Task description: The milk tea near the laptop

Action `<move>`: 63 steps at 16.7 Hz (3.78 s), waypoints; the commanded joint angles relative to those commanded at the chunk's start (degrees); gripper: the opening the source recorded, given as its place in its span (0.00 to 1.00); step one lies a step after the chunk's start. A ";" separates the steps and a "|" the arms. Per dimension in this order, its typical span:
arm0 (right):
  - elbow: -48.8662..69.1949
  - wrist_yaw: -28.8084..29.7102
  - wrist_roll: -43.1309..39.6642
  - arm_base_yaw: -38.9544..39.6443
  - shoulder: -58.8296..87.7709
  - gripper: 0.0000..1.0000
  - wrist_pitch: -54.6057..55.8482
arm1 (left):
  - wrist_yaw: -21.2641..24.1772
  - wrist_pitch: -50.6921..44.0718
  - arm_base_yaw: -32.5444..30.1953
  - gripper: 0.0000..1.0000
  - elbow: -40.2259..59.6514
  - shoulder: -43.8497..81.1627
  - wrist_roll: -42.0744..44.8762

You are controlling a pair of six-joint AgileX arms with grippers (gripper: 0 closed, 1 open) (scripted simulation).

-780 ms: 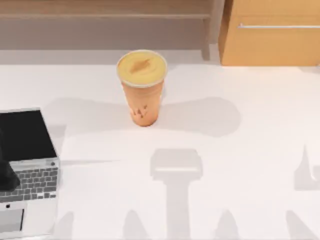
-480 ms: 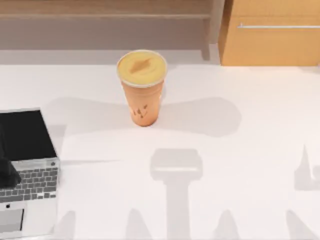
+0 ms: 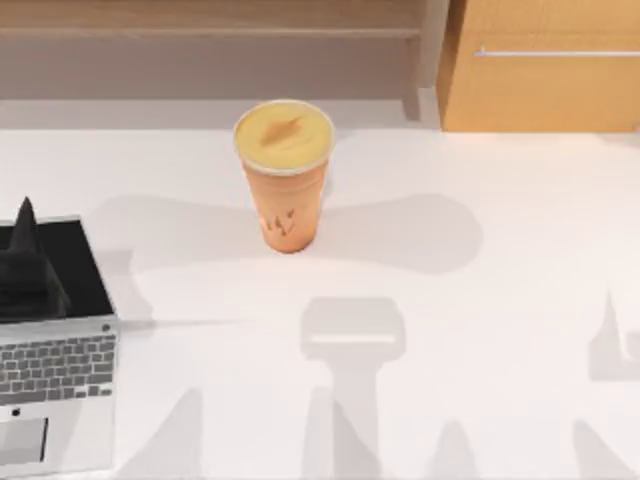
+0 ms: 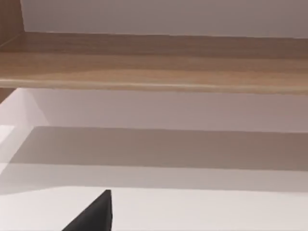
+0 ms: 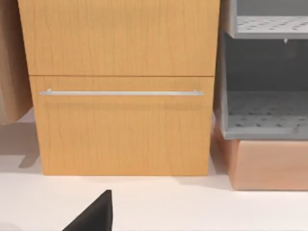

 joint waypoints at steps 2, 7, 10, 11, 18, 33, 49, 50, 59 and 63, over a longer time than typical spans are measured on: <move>0.00 0.00 0.00 0.00 0.00 1.00 0.00 | -2.39 3.80 -2.54 1.00 1.66 5.60 -0.30; 0.00 0.00 0.00 0.00 0.00 1.00 0.00 | -8.55 13.36 -9.00 1.00 5.75 20.09 -1.13; 0.00 0.00 0.00 0.00 0.00 1.00 0.00 | -12.18 19.03 -12.91 1.00 8.14 28.82 -1.71; 0.00 0.00 0.00 0.00 0.00 1.00 0.00 | -13.38 20.88 -14.22 1.00 8.90 31.78 -1.84; 0.00 0.00 0.00 0.00 0.00 1.00 0.00 | -21.96 34.00 -23.28 1.00 14.38 52.27 -2.78; 0.00 0.00 0.00 0.00 0.00 1.00 0.00 | -38.24 59.94 -41.09 1.00 25.51 91.44 -5.00; 0.00 0.00 0.00 0.00 0.00 1.00 0.00 | -28.73 55.43 -31.63 1.00 39.07 99.36 -3.31; 0.00 0.00 0.00 0.00 0.00 1.00 0.00 | -28.38 55.25 -31.28 1.00 39.51 99.62 -3.26; 0.00 0.00 0.00 0.00 0.00 1.00 0.00 | -28.37 55.25 -31.28 0.55 39.52 99.63 -3.26; 0.00 0.00 0.00 0.00 0.00 1.00 0.00 | -28.37 55.25 -31.28 0.25 39.52 99.63 -3.26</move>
